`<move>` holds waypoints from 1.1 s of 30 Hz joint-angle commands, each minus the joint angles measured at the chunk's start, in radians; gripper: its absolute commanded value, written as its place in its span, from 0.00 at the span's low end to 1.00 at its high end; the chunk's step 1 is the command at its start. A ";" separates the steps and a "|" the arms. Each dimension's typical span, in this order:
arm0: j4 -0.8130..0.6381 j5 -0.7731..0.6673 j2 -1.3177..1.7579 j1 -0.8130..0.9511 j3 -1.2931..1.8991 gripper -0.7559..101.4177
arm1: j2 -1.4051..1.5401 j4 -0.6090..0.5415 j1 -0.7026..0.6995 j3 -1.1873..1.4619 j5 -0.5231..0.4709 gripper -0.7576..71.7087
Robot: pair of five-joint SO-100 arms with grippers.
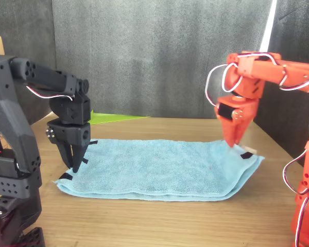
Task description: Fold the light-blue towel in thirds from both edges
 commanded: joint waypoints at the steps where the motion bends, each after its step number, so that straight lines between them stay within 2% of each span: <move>1: 0.014 0.009 0.032 0.000 -0.029 0.01 | -0.020 0.072 0.054 -0.114 0.020 0.01; 5: 0.009 0.008 0.026 -0.002 -0.029 0.01 | -0.095 0.129 0.092 -0.250 0.023 0.01; 33: 0.087 -0.002 0.017 -0.081 -0.147 0.01 | -0.426 0.132 0.322 -0.600 0.018 0.01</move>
